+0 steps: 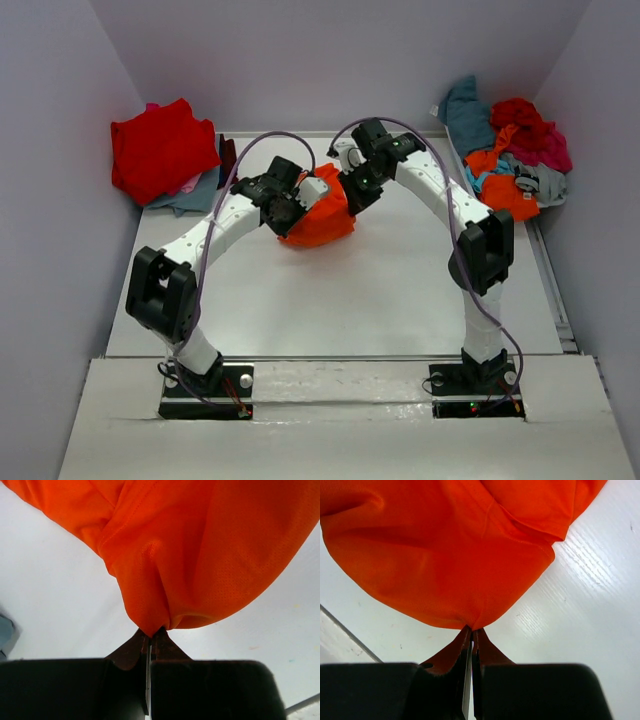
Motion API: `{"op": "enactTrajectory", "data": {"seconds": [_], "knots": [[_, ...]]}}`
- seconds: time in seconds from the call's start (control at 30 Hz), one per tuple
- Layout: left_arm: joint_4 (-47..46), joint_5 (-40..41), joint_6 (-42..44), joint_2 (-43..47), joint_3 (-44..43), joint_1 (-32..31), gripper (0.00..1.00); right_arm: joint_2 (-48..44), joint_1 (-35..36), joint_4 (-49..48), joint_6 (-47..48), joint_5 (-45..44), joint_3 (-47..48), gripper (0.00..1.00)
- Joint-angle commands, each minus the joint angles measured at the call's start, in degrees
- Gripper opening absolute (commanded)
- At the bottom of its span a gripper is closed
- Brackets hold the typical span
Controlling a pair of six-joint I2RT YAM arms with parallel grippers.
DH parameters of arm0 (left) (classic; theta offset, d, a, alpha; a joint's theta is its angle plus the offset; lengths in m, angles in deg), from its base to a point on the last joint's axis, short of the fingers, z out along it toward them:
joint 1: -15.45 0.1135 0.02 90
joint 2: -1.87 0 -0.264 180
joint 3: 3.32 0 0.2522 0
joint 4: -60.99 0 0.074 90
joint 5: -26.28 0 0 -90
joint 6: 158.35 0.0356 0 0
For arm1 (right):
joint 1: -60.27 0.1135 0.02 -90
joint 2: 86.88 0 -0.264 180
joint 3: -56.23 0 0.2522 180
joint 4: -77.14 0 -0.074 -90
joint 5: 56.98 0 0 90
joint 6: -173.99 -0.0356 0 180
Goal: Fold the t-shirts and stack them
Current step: Fold the tshirt
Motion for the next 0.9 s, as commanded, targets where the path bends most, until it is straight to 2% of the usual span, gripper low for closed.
{"op": "enactTrajectory", "data": {"seconds": [0.0,0.2,0.37,0.77,0.87], "knots": [[-3.63,5.14,-1.86,-1.85,-4.65,-0.11,0.06,2.75,0.08,-0.82,-0.26,-3.86,6.04,0.07],[-6.88,11.56,-3.97,-4.49,-8.17,0.95,0.06,5.13,0.08,-3.28,-1.23,-9.74,10.17,0.07],[-9.25,16.04,-4.50,-5.29,-11.34,2.09,0.06,3.82,0.08,-7.66,0.17,-14.75,10.00,0.07],[-16.11,23.51,-3.97,-6.52,-14.07,2.62,0.06,1.88,0.08,-18.65,5.71,-20.72,6.48,0.07],[-16.56,23.43,-4.06,-6.52,-13.80,2.62,0.06,2.41,0.08,-18.32,5.45,-20.39,7.27,0.07]]}}
